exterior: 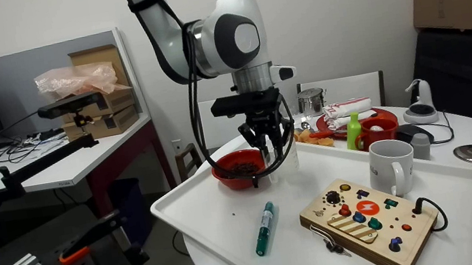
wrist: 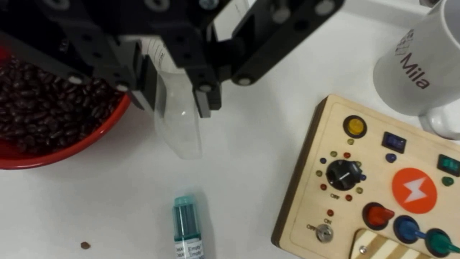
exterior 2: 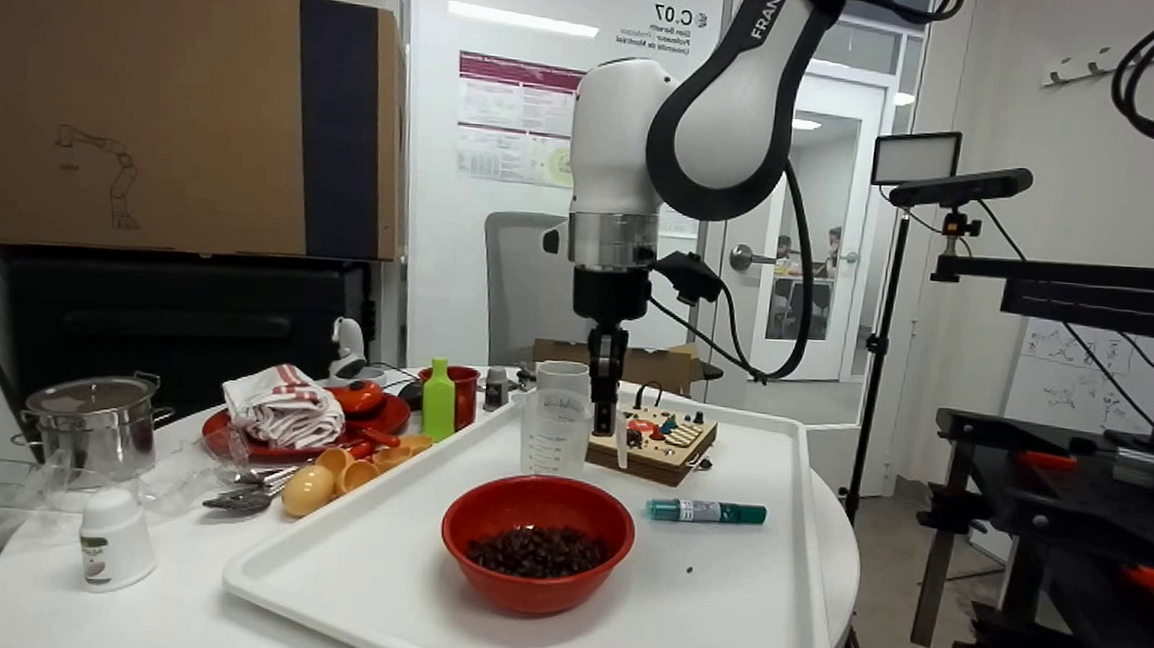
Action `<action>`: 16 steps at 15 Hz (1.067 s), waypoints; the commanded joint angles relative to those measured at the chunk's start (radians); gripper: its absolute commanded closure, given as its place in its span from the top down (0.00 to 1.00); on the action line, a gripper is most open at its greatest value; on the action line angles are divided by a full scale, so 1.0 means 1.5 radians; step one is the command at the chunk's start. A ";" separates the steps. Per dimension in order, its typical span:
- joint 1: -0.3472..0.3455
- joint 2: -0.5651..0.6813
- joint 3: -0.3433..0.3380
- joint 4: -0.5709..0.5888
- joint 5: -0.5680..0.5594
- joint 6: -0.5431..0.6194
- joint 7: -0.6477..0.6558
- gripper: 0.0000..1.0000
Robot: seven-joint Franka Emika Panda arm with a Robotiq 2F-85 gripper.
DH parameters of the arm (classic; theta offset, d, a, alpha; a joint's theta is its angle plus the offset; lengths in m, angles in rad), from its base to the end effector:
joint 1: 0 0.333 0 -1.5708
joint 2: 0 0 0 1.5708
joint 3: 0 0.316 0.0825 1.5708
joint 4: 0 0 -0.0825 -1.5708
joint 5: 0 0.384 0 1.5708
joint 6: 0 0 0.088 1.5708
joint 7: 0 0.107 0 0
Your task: Empty the jug into the red bowl
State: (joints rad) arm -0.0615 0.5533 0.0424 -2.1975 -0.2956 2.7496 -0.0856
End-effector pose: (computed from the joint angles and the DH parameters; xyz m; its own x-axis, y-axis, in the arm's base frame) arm 0.5454 0.0025 0.1276 0.9450 0.3266 -0.0177 0.3268 -0.9409 0.0885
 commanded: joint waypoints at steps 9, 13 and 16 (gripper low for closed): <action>0.019 0.008 -0.032 0.017 0.045 -0.040 -0.027 0.54; 0.024 0.009 -0.039 0.019 0.042 -0.054 -0.023 0.82; 0.029 0.009 -0.042 0.016 0.039 -0.061 -0.020 1.00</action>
State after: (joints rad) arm -0.0452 0.5607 -0.0016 -2.1849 -0.2471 2.6832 -0.1193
